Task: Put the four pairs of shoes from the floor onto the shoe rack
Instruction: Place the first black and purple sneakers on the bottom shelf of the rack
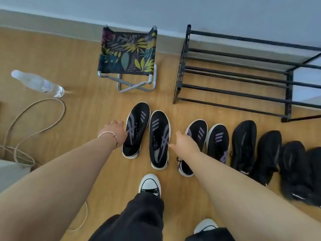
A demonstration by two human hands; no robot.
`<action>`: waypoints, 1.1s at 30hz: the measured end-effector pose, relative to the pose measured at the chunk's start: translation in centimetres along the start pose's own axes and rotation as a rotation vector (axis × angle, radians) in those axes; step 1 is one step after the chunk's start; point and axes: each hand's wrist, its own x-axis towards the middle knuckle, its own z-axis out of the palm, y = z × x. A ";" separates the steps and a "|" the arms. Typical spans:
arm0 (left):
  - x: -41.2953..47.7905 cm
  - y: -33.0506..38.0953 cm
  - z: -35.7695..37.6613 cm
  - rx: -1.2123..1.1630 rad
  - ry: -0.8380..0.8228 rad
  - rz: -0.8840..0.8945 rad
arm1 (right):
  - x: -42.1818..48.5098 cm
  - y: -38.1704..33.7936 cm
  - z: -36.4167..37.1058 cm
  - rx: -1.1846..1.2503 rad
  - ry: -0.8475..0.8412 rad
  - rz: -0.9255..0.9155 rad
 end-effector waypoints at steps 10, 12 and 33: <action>6.1 -3.3 8.5 -0.428 -0.127 -0.135 | 6.4 2.1 7.0 0.342 -0.038 0.166; 6.8 -3.3 9.2 -0.488 -0.132 -0.136 | 7.0 2.5 8.0 0.401 -0.039 0.190; 8.7 -1.2 12.1 -0.896 -0.125 -0.197 | 10.5 3.6 11.0 0.758 -0.032 0.268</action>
